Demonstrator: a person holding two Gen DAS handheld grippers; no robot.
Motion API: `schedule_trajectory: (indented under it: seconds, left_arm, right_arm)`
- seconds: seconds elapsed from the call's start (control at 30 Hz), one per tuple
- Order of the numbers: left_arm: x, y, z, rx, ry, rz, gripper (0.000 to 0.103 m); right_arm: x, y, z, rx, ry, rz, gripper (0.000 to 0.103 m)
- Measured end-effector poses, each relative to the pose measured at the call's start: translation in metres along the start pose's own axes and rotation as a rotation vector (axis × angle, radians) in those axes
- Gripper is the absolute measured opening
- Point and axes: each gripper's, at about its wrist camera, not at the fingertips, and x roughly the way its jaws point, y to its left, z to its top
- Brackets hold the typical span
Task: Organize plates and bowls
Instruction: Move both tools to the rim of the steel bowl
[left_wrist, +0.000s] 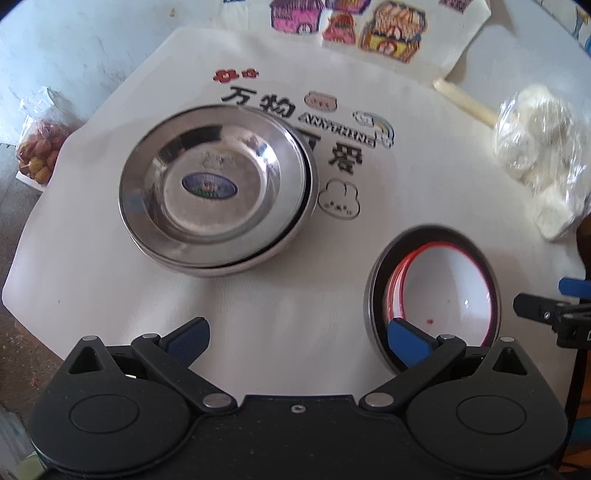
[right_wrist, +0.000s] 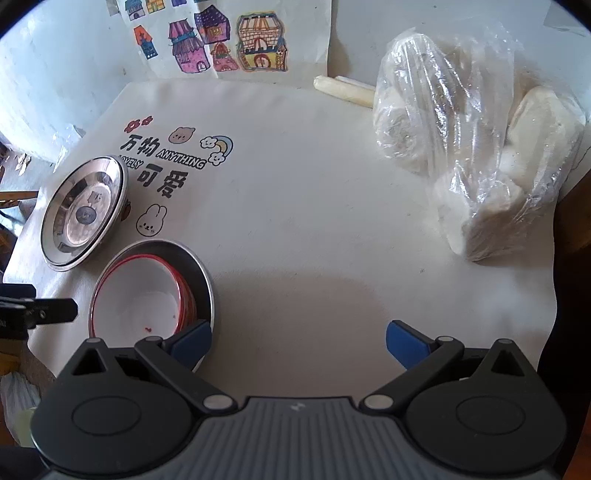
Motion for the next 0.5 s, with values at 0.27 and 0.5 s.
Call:
schedule_trajectory:
  seconds: [0.27, 0.5]
  left_arm:
    - [0.01, -0.01, 0.001, 0.062, 0.027, 0.021, 0.102]
    - [0.015, -0.014, 0.001, 0.078, 0.04, 0.032, 0.102]
  right_arm:
    - [0.006, 0.006, -0.002, -0.03, 0.019, 0.0, 0.103]
    - [0.01, 0.01, -0.003, -0.044, 0.025, -0.014, 0.103]
